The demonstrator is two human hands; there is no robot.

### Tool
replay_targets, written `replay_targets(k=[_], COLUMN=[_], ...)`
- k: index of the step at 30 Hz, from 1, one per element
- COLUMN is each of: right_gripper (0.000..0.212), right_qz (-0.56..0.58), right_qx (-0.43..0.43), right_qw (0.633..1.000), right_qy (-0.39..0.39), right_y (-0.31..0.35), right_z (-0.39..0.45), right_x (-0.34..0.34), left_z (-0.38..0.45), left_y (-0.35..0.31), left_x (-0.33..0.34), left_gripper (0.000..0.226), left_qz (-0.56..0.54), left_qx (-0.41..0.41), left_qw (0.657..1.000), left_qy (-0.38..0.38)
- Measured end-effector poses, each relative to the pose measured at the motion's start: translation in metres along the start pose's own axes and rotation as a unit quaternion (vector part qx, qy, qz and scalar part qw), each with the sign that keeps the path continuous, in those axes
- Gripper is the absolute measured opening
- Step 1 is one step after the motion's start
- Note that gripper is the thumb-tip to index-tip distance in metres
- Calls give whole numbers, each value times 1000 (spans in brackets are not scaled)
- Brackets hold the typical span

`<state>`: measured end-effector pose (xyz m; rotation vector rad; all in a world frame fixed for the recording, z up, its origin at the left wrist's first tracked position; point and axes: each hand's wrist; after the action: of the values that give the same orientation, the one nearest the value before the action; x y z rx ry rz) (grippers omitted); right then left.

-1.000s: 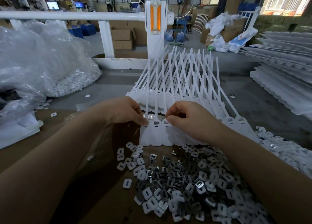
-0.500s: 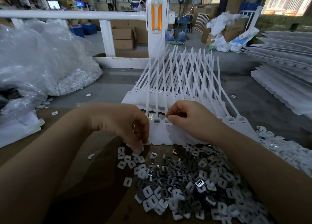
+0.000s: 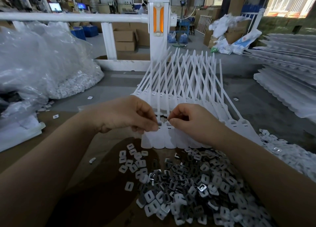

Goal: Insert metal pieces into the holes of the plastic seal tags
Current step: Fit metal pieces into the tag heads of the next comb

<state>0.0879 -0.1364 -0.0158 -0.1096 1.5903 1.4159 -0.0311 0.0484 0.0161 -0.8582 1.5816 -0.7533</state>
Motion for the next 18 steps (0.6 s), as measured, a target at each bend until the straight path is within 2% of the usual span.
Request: replay_targets(k=[4, 10, 18], right_gripper=[13, 12, 10], right_qz=[-1, -4, -5], right_qx=[-2, -3, 2], right_qw=[1000, 1000, 1000], right_qy=[0, 0, 1], right_y=[1, 1, 0], right_z=[0, -1, 0], right_x=[0, -1, -1], left_z=[9, 13, 12], left_y=[1, 6, 2], left_x=[9, 11, 11], left_gripper=[15, 4, 35], left_qz=[-68, -103, -136], left_qx=[-3, -64, -103], left_qw=[994, 984, 973], left_qy=[-91, -134, -155])
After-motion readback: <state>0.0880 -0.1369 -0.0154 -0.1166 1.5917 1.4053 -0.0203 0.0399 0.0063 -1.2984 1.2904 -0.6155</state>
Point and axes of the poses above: each hand's wrist, its own z-axis towards the middle knuckle, its own x-axis out of the palm, y = z × x
